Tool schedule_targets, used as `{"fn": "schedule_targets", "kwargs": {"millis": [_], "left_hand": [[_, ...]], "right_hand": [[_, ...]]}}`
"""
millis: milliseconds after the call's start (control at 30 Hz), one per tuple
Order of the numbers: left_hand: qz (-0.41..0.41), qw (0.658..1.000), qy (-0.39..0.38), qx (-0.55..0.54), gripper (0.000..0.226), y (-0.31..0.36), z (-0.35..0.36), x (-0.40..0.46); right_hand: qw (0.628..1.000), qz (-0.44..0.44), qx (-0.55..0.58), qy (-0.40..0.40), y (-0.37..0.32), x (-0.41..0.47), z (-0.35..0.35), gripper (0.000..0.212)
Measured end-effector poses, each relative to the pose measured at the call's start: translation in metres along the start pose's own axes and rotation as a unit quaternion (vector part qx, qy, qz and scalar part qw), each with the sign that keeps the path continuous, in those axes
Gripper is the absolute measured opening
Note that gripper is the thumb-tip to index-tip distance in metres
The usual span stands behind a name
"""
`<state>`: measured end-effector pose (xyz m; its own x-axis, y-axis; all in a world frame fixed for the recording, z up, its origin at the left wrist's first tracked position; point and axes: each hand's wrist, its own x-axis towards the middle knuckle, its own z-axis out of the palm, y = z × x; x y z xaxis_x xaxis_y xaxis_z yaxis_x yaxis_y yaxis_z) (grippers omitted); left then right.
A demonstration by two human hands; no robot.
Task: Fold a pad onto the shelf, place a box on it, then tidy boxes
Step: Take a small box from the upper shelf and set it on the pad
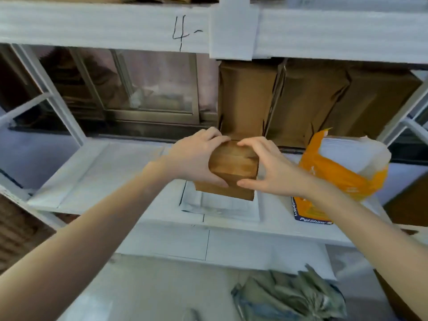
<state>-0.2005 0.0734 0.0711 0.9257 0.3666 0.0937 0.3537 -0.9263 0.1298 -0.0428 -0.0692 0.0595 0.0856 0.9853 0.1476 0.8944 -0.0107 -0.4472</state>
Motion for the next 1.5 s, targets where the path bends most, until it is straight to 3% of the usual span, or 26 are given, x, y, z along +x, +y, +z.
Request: {"fn": "schedule_targets", "kwargs": {"millis": [433, 667, 1167, 1233, 1400, 1500], "left_hand": [[-0.003, 0.999, -0.037, 0.02, 0.096, -0.057, 0.158, 0.04], [-0.018, 0.997, -0.08, 0.017, 0.079, -0.074, 0.198, 0.035], [-0.055, 0.989, -0.134, 0.022, 0.076, -0.083, 0.248, 0.04], [-0.062, 0.988, -0.139, -0.002, 0.077, -0.082, 0.251, 0.041], [-0.083, 0.979, -0.182, -0.04, 0.082, -0.083, 0.252, 0.044], [-0.084, 0.975, -0.205, -0.027, 0.084, -0.084, 0.252, 0.043]], "right_hand": [[0.989, 0.12, 0.034, -0.078, 0.104, 0.046, 0.106, 0.073], [0.978, 0.156, 0.108, -0.09, 0.147, 0.057, 0.14, 0.07], [0.962, 0.171, 0.188, -0.097, 0.174, 0.082, 0.204, 0.074], [0.966, 0.171, 0.169, -0.099, 0.178, 0.081, 0.206, 0.075], [0.991, 0.112, -0.009, -0.076, 0.168, 0.074, 0.207, 0.071], [0.989, 0.093, -0.049, -0.107, 0.158, 0.064, 0.214, 0.069]]}}
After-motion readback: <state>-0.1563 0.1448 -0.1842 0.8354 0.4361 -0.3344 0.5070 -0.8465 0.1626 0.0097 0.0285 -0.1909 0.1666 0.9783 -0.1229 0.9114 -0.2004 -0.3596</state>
